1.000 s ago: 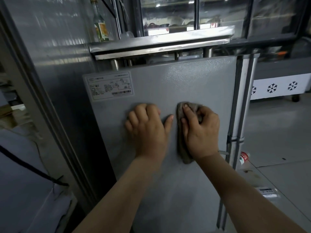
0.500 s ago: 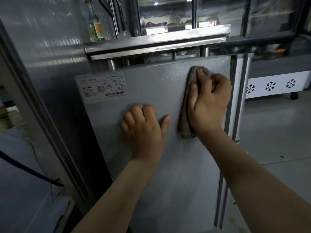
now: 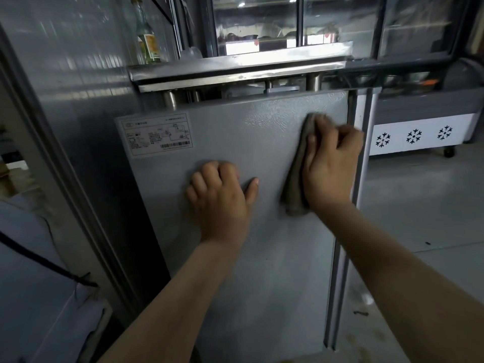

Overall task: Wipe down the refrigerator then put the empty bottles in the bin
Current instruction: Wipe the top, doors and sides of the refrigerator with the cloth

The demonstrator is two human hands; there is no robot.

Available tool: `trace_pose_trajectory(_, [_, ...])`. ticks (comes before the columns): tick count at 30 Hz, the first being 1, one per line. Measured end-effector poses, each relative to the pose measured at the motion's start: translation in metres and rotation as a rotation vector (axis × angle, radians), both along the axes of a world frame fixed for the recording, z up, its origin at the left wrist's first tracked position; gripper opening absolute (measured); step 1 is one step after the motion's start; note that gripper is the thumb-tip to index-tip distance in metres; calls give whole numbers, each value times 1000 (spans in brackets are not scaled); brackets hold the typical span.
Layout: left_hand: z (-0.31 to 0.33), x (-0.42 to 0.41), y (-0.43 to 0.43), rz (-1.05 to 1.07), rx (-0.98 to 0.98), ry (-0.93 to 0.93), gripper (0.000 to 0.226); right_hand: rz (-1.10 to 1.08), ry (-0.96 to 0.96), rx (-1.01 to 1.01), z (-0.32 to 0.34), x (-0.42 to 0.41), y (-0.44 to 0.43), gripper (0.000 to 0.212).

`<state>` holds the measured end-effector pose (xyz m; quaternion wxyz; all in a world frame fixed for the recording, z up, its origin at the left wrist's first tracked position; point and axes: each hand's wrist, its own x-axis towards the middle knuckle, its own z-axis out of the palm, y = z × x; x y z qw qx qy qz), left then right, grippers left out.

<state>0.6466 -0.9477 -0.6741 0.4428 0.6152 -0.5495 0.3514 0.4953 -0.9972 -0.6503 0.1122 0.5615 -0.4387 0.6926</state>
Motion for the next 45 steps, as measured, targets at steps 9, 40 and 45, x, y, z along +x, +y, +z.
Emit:
trace_pose_trajectory(9, [0,0,0,52,11,-45,33,-154,27,-61,-13,-2,-11,37])
trace_pose_trajectory(40, [7,-20,-3,42,34,1,31,241,-247,269,8,-29,19,22])
trace_pose_trajectory(45, [13,-46,-11,2,19,-186,28,216,-360,129,59,-48,17,16])
